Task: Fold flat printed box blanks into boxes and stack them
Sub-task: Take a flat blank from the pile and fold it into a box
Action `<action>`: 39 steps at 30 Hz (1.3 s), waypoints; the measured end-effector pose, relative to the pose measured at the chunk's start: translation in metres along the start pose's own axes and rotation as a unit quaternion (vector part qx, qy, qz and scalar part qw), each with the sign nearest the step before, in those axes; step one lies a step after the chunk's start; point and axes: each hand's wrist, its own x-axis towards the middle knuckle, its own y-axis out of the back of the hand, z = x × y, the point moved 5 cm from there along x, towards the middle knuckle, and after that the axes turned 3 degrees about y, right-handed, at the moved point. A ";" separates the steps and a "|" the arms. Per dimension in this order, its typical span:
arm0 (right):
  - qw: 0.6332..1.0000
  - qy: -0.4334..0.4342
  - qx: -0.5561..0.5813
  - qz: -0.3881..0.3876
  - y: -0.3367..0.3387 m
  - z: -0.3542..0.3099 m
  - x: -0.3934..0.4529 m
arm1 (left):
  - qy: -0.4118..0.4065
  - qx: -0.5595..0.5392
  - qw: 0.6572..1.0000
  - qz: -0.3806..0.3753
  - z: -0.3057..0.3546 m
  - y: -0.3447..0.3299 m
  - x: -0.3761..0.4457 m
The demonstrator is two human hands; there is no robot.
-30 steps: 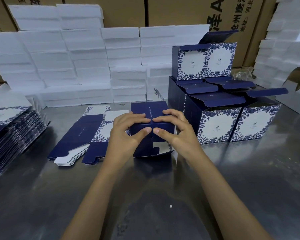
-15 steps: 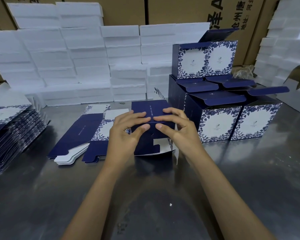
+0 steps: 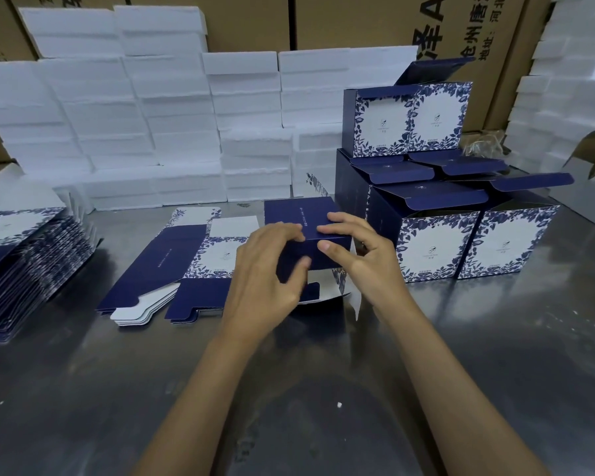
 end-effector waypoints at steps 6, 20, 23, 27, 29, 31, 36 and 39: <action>0.990 -0.103 0.085 0.043 0.006 0.018 -0.001 | -0.047 0.115 0.986 -0.111 -0.008 -0.012 -0.003; 0.962 -0.191 0.084 -0.175 -0.005 0.047 -0.012 | 0.036 -0.003 0.999 -0.002 -0.024 -0.018 -0.005; 0.978 -0.178 0.015 -0.109 -0.006 0.049 -0.011 | 0.110 -0.069 0.991 -0.040 -0.038 -0.019 -0.007; 0.990 -0.135 -0.038 -0.026 -0.008 0.052 -0.010 | 0.185 -0.153 0.967 -0.087 -0.052 -0.023 -0.011; 0.992 -0.113 -0.064 0.003 -0.008 0.053 -0.010 | 0.203 -0.176 0.958 -0.098 -0.054 -0.024 -0.012; 0.990 -0.102 -0.089 0.034 -0.008 0.053 -0.010 | 0.207 -0.176 0.958 -0.097 -0.052 -0.024 -0.012; 0.988 -0.087 -0.099 0.083 -0.005 0.053 -0.010 | 0.212 -0.181 0.955 -0.098 -0.045 -0.026 -0.013; 0.990 -0.094 -0.089 0.060 -0.004 0.054 -0.010 | 0.219 -0.185 0.953 -0.095 -0.043 -0.026 -0.012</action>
